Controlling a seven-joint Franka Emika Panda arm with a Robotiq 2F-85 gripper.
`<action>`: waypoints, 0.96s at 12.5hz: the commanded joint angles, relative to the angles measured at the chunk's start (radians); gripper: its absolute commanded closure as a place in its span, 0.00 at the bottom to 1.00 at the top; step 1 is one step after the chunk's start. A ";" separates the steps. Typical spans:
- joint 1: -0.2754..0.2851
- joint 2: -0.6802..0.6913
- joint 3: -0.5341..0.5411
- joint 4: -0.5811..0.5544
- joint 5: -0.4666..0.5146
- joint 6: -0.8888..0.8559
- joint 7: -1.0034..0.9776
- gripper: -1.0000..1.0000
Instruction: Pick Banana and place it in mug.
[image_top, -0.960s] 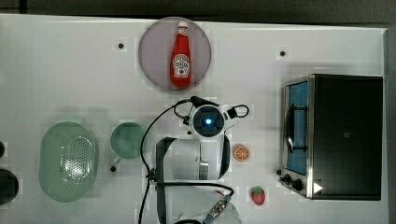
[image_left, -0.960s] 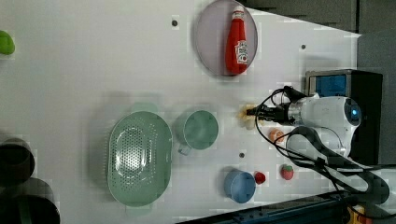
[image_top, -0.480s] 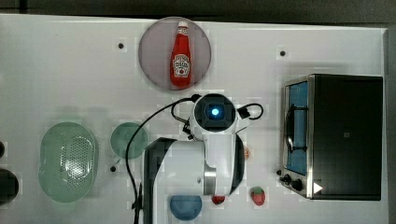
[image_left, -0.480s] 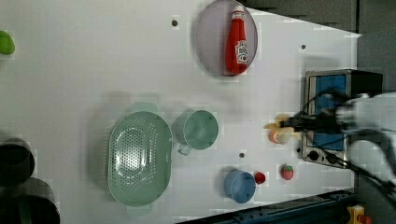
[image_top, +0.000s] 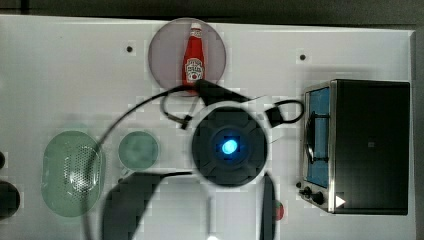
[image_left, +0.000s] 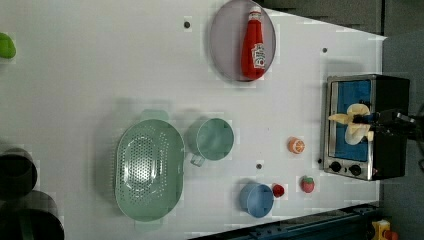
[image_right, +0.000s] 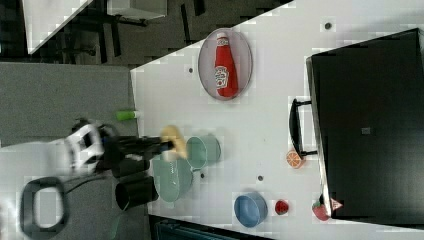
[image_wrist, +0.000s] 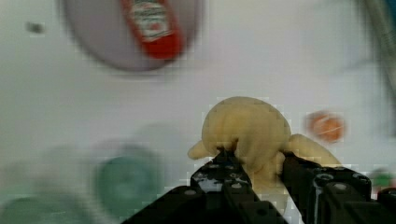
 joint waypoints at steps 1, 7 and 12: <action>0.083 0.075 0.168 -0.041 0.040 -0.013 0.317 0.68; 0.084 0.244 0.317 -0.124 0.017 0.234 0.637 0.68; 0.083 0.331 0.307 -0.245 -0.010 0.464 0.638 0.56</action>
